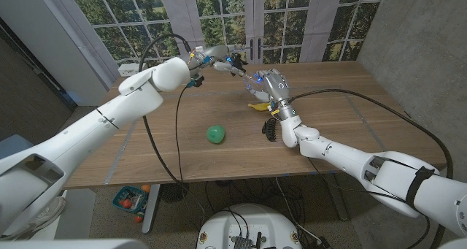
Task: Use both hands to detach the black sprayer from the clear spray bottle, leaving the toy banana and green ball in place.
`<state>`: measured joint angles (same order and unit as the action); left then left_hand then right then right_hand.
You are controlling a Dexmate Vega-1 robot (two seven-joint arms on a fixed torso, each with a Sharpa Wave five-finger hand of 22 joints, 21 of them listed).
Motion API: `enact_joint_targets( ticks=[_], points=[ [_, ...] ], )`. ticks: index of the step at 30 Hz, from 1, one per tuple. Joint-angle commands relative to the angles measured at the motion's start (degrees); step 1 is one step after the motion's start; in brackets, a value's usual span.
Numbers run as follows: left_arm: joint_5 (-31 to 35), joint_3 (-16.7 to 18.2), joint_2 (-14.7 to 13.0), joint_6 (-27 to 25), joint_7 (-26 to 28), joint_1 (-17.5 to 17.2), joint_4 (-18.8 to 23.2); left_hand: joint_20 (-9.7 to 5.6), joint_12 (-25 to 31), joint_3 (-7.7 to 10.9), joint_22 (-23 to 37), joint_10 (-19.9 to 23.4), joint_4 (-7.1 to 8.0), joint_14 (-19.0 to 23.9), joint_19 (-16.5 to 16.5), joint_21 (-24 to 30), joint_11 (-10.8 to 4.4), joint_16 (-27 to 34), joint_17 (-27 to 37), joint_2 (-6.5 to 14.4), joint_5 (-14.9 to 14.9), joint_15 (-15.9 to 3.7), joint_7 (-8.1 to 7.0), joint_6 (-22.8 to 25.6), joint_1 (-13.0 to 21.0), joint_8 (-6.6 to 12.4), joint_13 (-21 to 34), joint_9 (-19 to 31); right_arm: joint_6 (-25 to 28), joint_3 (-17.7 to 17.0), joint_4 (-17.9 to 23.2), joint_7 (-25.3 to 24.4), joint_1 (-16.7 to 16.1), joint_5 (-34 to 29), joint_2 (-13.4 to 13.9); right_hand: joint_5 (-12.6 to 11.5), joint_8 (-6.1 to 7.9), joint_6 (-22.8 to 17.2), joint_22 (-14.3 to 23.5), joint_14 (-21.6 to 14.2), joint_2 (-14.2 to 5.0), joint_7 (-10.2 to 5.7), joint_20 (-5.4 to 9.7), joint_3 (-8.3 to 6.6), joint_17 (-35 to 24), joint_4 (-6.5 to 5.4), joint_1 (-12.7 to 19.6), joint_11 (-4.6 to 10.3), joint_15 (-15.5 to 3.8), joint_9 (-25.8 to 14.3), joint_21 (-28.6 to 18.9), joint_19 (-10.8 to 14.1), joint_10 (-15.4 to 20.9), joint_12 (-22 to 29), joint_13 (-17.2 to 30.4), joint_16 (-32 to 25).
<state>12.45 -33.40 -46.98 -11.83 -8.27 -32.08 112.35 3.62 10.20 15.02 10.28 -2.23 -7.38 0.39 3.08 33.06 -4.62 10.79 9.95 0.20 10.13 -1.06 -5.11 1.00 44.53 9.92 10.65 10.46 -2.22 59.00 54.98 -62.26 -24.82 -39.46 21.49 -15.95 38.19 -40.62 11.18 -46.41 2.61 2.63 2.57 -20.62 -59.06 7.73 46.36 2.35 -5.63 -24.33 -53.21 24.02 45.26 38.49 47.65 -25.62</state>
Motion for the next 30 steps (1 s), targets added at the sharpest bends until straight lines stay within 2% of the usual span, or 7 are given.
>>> enact_joint_targets(
  ticks=[1, 6, 12, 19, 21, 25, 30],
  points=[
    [-0.89, 3.14, 1.80, -0.36, 7.12, -4.42, 0.90, 0.97, 0.73, -0.30, 0.36, 0.21, 0.59, 1.97, 1.12, 0.08, 1.49, 0.73, 0.25, 0.33, -0.11, -0.02, 0.75, -1.04, -1.82, 0.53, 0.23, 0.17, -2.41, -3.17, 0.31, -1.74, -1.81, -1.03, -0.25, -0.34, 0.44, -10.70, 0.12, -0.58, -11.02, -9.92, 8.98, -1.45, -0.28, -1.20, 10.38, 9.21, -7.37, -0.08, -0.39, -0.17, 9.65, 0.17, 0.22, 0.22],
    [-0.75, 2.44, 1.32, -2.25, 5.81, -3.85, 1.48, 0.08, 1.15, -0.39, 0.46, 1.01, 0.28, 3.28, 3.20, 0.56, 2.38, 0.83, 0.22, 0.51, -0.03, 0.36, 1.97, -0.13, -2.46, 1.07, 0.25, 0.15, -4.11, -4.97, 0.19, -1.74, -2.39, -1.68, -0.75, -0.35, 0.47, -10.75, 0.09, -0.72, -11.02, -9.92, 8.98, -1.46, -0.45, -1.16, 10.41, 9.23, -7.40, -0.13, -0.59, -0.21, 9.90, 0.06, 0.06, 0.36],
    [0.22, 0.03, 0.19, -4.12, 0.10, -0.47, 1.08, -0.56, 2.78, -0.50, 0.42, 7.24, -1.75, 6.29, 4.75, 0.13, -0.84, 1.08, 0.15, -1.18, -0.08, -2.11, 1.19, 7.13, -1.70, 3.59, 0.25, 0.19, -5.60, -7.49, -0.65, -1.74, -2.93, -3.32, -1.96, -0.34, 0.50, -10.79, 0.07, -0.82, -10.98, -9.92, 8.98, -1.43, -0.61, -1.14, 10.39, 9.23, -7.36, -0.19, -0.77, -0.24, 9.93, 0.00, 0.12, 0.48],
    [-1.73, -0.78, 1.03, -3.32, -2.66, 1.48, -1.35, -0.71, 3.83, -0.80, 0.40, 14.83, -1.99, 13.25, 7.61, 0.00, -1.41, 2.10, 0.09, -3.01, 0.30, -3.46, 2.49, 13.98, -0.65, 5.13, 0.18, 0.18, -6.81, -9.57, -0.20, -1.74, -3.56, -5.60, -2.41, -0.34, 0.45, -10.84, 0.04, -0.92, -11.00, -9.91, 8.98, -1.45, -0.75, -1.11, 10.41, 9.22, -7.39, -0.09, -0.94, -0.25, 9.94, -0.05, 0.19, 0.61],
    [-2.81, -0.42, 1.60, -1.49, -1.81, 1.30, -2.45, -0.72, 4.05, -0.17, 0.45, 17.30, -1.99, 15.31, 8.97, 0.21, -1.99, 2.27, 0.09, -2.08, 0.34, -3.87, 2.66, 15.96, 0.47, 5.47, 0.17, 0.21, -7.13, -10.39, 0.00, -1.74, -3.88, -6.49, -2.62, -0.34, 0.40, -10.88, 0.04, -0.97, -11.03, -9.92, 8.99, -1.46, -0.80, -1.12, 10.40, 9.23, -7.38, 0.00, -1.01, -0.23, 9.94, -0.11, 0.16, 0.66],
    [-2.02, 0.09, 2.91, 1.58, 3.02, 0.17, -3.73, -1.02, 5.91, 2.71, 0.63, 29.40, -2.39, 24.75, 14.07, 1.46, -3.33, 3.64, 0.23, 1.96, 0.18, -6.47, 3.00, 25.13, 5.05, 7.04, 0.33, 0.21, -7.84, -11.64, -0.15, -1.74, -4.20, -7.34, -3.03, -0.32, 0.39, -10.82, 0.01, -1.05, -11.00, -9.97, 8.96, -1.44, -0.95, -1.11, 10.37, 9.22, -7.37, -0.06, -1.18, -0.33, 9.98, -0.13, 0.28, 0.83],
    [-0.25, 1.13, 5.18, 3.99, 11.08, -2.34, -4.83, -4.88, 11.62, 8.08, 1.20, 51.98, -2.90, 41.99, 23.93, 6.25, -6.19, 7.67, 1.14, 7.66, 0.13, -11.80, 4.60, 41.72, 10.71, 10.56, 1.28, 0.72, -8.14, -12.22, -0.43, -1.74, -4.29, -7.75, -3.26, -0.31, 0.38, -10.83, -0.01, -1.13, -11.00, -9.94, 8.96, -1.45, -1.09, -1.06, 10.40, 9.22, -7.40, -0.06, -1.34, -0.39, 10.01, -0.17, 0.37, 0.96]
  ],
)
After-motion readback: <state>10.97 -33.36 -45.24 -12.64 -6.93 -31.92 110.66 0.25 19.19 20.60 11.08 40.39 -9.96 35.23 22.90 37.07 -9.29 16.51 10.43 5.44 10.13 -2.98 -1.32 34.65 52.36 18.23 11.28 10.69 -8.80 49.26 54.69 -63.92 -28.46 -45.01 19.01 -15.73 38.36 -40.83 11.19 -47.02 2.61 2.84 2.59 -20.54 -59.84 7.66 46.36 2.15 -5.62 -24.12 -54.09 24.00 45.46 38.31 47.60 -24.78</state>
